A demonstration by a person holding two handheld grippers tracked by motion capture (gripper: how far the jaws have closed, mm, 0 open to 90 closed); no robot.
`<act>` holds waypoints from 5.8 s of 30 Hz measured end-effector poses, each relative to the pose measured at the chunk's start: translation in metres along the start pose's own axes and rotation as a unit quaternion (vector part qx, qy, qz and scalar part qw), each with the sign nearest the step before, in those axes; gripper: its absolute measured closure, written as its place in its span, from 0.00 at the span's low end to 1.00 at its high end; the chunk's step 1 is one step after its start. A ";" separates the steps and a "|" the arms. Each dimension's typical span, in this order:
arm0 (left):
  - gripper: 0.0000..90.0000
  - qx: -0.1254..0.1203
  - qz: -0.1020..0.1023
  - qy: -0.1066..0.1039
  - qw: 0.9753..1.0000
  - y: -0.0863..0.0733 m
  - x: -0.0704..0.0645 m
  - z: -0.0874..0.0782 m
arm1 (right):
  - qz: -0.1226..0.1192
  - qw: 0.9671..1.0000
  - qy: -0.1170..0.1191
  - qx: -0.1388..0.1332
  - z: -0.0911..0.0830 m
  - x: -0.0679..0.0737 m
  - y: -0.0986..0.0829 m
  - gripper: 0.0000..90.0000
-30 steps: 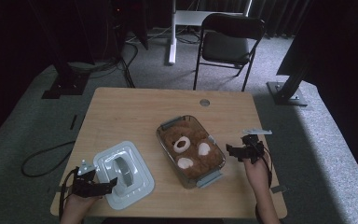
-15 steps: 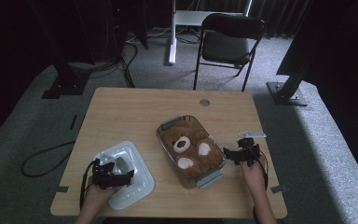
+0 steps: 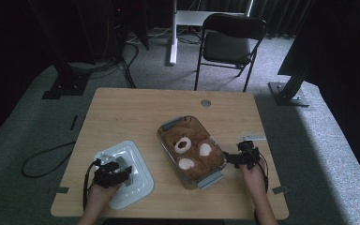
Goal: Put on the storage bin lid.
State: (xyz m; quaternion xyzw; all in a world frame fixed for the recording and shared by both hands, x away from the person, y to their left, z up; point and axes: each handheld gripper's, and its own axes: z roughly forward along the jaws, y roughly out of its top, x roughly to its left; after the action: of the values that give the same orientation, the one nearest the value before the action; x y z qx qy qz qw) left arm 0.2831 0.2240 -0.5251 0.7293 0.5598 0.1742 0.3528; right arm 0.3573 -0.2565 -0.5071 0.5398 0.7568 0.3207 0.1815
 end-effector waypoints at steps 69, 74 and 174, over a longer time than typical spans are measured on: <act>0.80 -0.144 0.033 -0.164 0.975 0.086 -0.035 -0.094 | -0.104 0.976 0.190 -0.018 0.035 0.131 -0.016 0.15; 0.80 -0.139 0.037 -0.174 0.974 0.090 -0.043 -0.089 | -0.117 0.974 0.195 -0.019 0.039 0.144 -0.013 0.15; 0.22 -0.102 0.077 -0.165 0.978 0.110 -0.042 -0.047 | -0.067 0.984 0.158 -0.046 0.022 0.096 -0.012 0.15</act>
State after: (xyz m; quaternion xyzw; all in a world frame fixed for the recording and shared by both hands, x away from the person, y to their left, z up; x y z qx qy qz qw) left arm 0.3156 0.1858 -0.4084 0.7493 0.4152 0.1340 0.4983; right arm 0.3287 -0.1629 -0.5246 0.4217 0.7946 0.4239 0.1055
